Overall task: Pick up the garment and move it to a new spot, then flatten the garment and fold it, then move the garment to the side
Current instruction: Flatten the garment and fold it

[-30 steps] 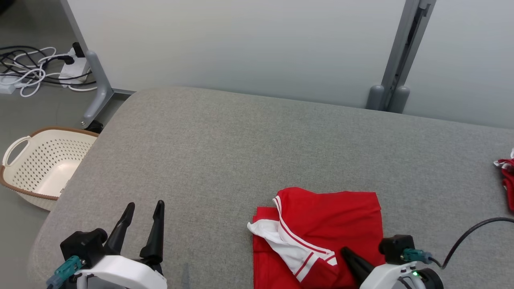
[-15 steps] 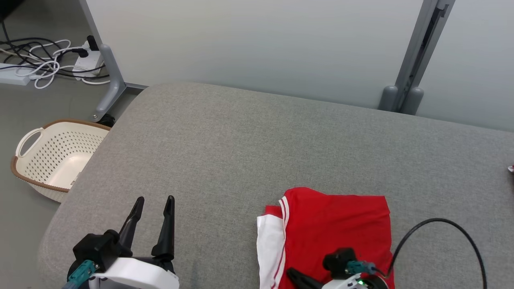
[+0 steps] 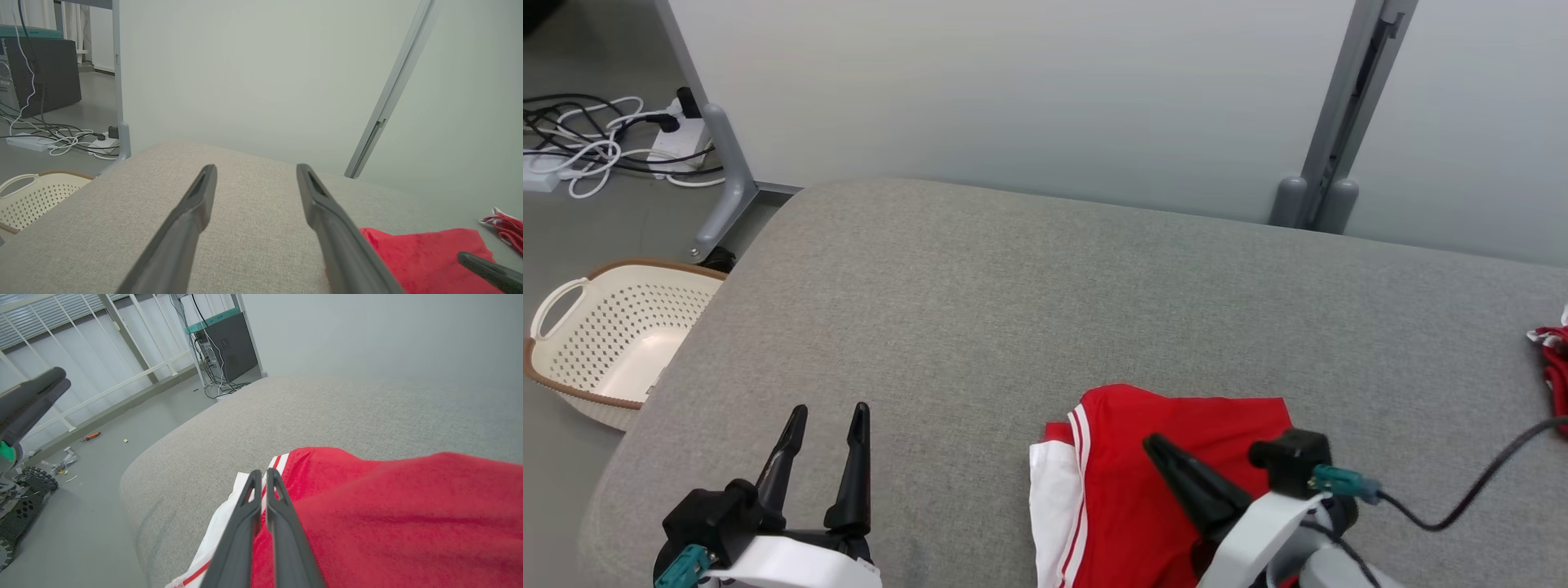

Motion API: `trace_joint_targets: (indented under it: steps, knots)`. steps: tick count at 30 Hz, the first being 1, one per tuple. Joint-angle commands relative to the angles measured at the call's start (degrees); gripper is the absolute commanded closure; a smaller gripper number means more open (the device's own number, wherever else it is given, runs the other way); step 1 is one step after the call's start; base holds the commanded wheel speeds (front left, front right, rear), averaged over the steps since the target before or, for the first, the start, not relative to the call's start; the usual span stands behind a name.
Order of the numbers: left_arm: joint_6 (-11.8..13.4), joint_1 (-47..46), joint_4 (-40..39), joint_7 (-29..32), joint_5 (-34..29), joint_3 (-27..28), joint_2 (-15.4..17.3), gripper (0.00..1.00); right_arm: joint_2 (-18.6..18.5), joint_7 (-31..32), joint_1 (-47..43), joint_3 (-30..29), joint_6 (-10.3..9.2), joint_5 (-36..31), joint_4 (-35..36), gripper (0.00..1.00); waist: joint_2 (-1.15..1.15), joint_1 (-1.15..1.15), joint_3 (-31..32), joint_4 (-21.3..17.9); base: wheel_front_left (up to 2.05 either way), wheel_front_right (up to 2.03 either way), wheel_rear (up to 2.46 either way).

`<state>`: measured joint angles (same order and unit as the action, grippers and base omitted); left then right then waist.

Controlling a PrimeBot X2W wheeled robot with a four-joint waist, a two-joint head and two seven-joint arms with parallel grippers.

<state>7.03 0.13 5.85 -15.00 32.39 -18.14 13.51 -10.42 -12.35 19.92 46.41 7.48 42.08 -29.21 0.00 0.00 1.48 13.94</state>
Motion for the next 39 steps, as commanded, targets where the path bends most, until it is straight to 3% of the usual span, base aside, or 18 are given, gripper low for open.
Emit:
trace_joint_targets:
  steps: [1,5,9,11,12,27,39]
  knots:
    - [-0.5,0.5,0.0,-0.2,-0.5,0.6,-0.1,0.00,-1.1,-0.9,0.5,-0.8,0.03,-0.4,0.7,0.91,0.00,0.00,0.0,-0.7,0.00,0.00,0.00]
    - [-1.4,1.0,-0.2,-0.2,-1.8,2.2,-1.0,0.00,-4.2,-2.5,0.3,-5.6,0.03,-3.1,4.9,0.93,0.00,0.00,-0.1,-2.4,0.00,0.00,0.00]
    - [-2.2,1.7,-0.4,-0.2,-3.0,4.4,-2.0,0.00,-6.2,-2.9,-2.0,-14.2,0.03,-8.1,10.1,0.99,0.00,0.00,-0.3,-5.0,0.00,0.00,0.00]
    - [-2.5,1.8,-0.3,-0.2,-3.5,5.2,-2.4,0.00,-6.2,-2.9,-3.3,-17.4,0.04,-10.0,12.3,0.54,0.00,0.00,-0.4,-6.0,0.00,0.00,0.00]
    - [-2.7,1.7,-0.3,-0.2,-3.6,5.6,-2.5,0.00,-6.0,-2.9,-4.0,-19.0,0.04,-10.6,13.1,0.00,0.00,0.00,-0.5,-6.4,0.00,0.00,0.00]
    - [-4.5,2.7,-0.9,-0.2,-6.2,11.3,-4.5,0.00,-2.8,-2.9,-12.9,-34.1,0.04,-18.7,18.6,0.00,0.00,0.00,-1.2,-11.5,0.00,0.00,0.00]
    - [-5.6,2.9,-0.9,-0.2,-8.0,13.3,-5.9,0.00,-1.7,-2.9,-14.3,-36.8,0.04,-19.6,17.9,0.00,0.00,0.00,-1.8,-13.0,0.00,0.00,0.00]
